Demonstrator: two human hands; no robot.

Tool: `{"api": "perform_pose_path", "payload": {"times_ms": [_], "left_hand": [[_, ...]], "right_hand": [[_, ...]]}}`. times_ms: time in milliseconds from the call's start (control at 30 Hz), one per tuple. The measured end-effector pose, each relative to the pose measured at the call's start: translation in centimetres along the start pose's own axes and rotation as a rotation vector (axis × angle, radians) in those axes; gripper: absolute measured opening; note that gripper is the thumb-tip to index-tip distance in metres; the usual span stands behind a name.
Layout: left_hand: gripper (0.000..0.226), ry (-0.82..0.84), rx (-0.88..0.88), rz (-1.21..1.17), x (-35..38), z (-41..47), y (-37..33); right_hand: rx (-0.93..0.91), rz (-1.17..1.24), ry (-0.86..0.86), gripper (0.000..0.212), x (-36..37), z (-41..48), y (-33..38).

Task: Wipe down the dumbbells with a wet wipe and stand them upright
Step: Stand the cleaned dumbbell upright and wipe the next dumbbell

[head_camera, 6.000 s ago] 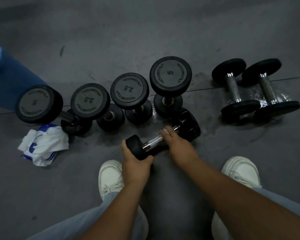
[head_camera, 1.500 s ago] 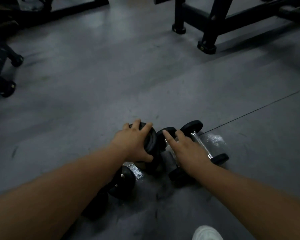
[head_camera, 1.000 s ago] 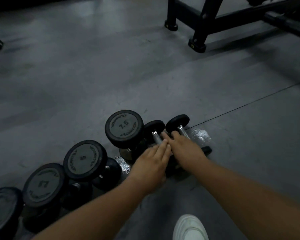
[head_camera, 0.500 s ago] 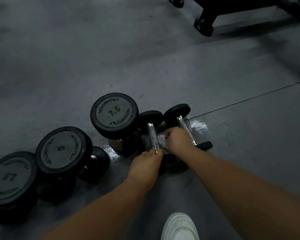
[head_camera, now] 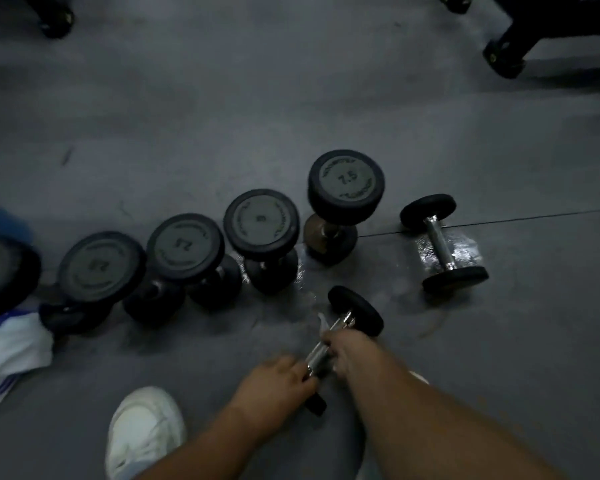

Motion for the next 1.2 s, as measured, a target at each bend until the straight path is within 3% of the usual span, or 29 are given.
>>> {"api": "perform_pose_path", "payload": {"times_ms": [33,100,200,233,300,400,533,600,667,800,900,1033,1200], "left_hand": [[0.025,-0.014,0.005,0.002,0.4,-1.7,0.2],[0.023,-0.017,-0.017,-0.025,0.9,-4.9,1.2],[0.026,-0.011,-0.185,-0.065,1.5,-8.5,2.4],[0.030,0.003,-0.289,-0.130,1.5,-9.0,2.5],[0.062,0.130,-0.493,-0.317,1.7,-9.1,2.2],[0.098,0.240,-0.656,-0.503,1.5,-8.8,1.4],[0.101,0.209,-0.748,-0.476,1.9,-8.7,1.1],[0.097,0.162,-0.876,-0.512,2.4,-8.7,0.3],[0.094,0.114,-0.964,-0.581,2.8,-9.0,-0.8],[0.104,0.058,-0.919,-0.692,4.5,-10.2,-1.3],[0.112,0.002,-0.883,-0.734,5.4,-10.1,-0.3],[0.110,-0.028,-0.814,-0.851,5.4,-9.2,0.6],[0.094,-0.020,-0.850,-0.941,5.3,-8.1,1.5]], "right_hand": [[0.001,0.077,-0.017,0.008,0.9,-0.2,-2.2],[-0.028,0.196,-0.028,0.024,2.6,-1.1,-6.1],[-0.027,0.351,-0.038,0.027,4.8,-2.6,-9.9],[-0.025,0.424,-0.037,0.027,5.4,-2.9,-10.6],[-0.047,0.466,-0.063,0.030,6.0,-3.2,-11.4],[-0.073,0.256,-0.103,0.041,5.1,-3.2,-11.5],[-0.092,-0.021,-0.096,0.031,2.8,-4.4,-10.9],[-0.255,-0.269,-0.113,0.032,2.3,-5.3,-11.0],[-0.531,-0.504,-0.106,0.025,2.3,-6.6,-11.5],[-0.915,-0.982,0.088,0.025,3.1,-7.7,-12.2],[-1.142,-1.260,0.066,0.020,4.3,-5.2,-12.0],[-1.140,-1.303,0.080,0.041,6.0,-4.5,-11.7],[-1.242,-1.171,-0.024,0.044,5.9,-4.2,-13.7]]}}
Point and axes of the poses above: each hand's wrist, its own z-axis towards the middle knuckle, its own x-axis out of the palm, y = z × x, the point moved 1 cm from there along z, towards the middle knuckle, and after that the axes turned 9 degrees about z, right-handed, at the moved point
